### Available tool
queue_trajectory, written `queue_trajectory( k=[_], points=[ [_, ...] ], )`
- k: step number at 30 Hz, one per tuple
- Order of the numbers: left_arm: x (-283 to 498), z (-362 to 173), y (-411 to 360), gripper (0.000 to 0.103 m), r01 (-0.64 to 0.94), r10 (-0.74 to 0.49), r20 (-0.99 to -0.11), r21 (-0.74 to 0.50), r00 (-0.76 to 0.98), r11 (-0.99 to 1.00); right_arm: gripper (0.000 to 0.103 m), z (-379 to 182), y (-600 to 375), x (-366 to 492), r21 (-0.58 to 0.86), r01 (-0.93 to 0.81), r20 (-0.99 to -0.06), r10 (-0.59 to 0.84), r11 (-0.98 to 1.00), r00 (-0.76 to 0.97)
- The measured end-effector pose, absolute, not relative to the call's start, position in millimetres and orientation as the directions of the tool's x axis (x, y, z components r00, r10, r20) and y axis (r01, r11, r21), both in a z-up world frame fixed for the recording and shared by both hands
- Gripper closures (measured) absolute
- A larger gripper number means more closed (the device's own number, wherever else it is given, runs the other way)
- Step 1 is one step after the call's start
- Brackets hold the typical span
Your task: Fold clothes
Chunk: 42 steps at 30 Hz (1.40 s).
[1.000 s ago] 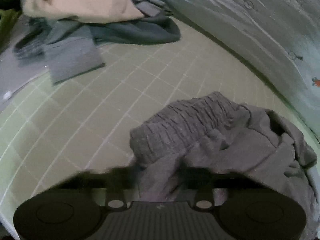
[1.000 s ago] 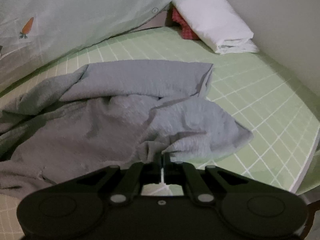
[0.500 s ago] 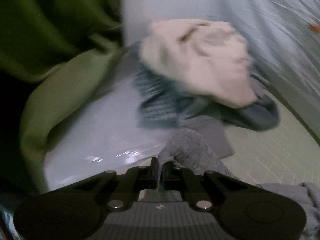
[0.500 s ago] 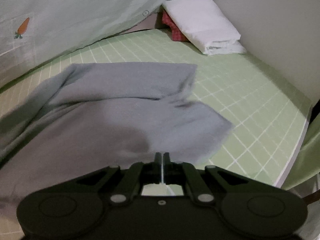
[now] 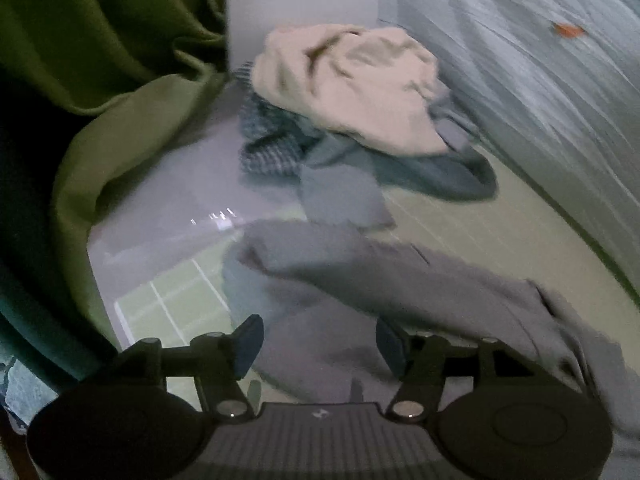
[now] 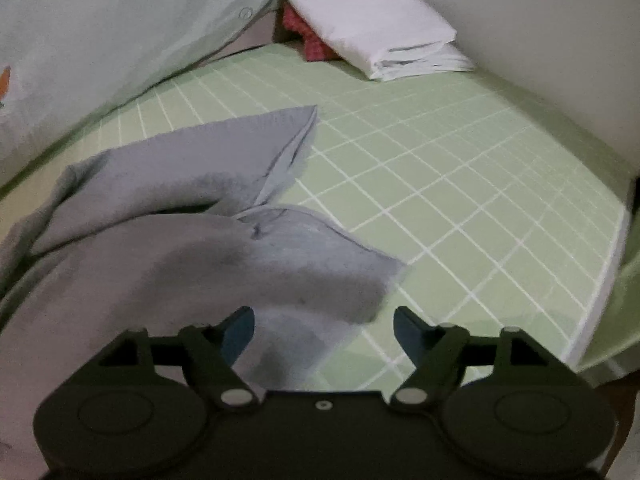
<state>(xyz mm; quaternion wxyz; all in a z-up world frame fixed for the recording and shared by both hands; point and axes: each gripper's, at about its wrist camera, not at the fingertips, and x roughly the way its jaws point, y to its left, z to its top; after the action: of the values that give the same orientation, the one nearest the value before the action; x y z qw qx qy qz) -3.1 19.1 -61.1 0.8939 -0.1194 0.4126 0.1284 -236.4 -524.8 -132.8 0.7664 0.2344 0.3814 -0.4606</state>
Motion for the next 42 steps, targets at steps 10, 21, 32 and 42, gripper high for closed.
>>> queue_trajectory(
  k=[10, 21, 32, 42],
  points=[
    [-52.8, -59.2, -40.1, 0.034, -0.238, 0.092, -0.78, -0.075, 0.619, 0.968, 0.035, -143.6, -563.9, -218.0, -0.009, 0.775, -0.799, -0.47, 0.632, 0.374],
    [-61.1, -62.6, -82.9, 0.034, -0.205, 0.081, -0.773, -0.065, 0.629, 0.977, 0.103, -104.0, -578.7, -284.1, -0.165, 0.852, -0.688, -0.677, 0.496, 0.261],
    [-47.9, -75.6, -124.5, 0.028, -0.117, 0.026, -0.809, -0.053, 0.588, 0.992, 0.034, -127.1, -598.7, -273.0, 0.06, 0.775, -0.759, -0.475, 0.629, 0.444],
    [-54.3, -70.3, -137.8, 0.027, -0.092, 0.028, -0.802, -0.034, 0.597, 0.995, 0.082, -146.0, -586.6, -210.7, 0.024, 0.582, -0.795, -0.337, 0.813, 0.504]
  ],
)
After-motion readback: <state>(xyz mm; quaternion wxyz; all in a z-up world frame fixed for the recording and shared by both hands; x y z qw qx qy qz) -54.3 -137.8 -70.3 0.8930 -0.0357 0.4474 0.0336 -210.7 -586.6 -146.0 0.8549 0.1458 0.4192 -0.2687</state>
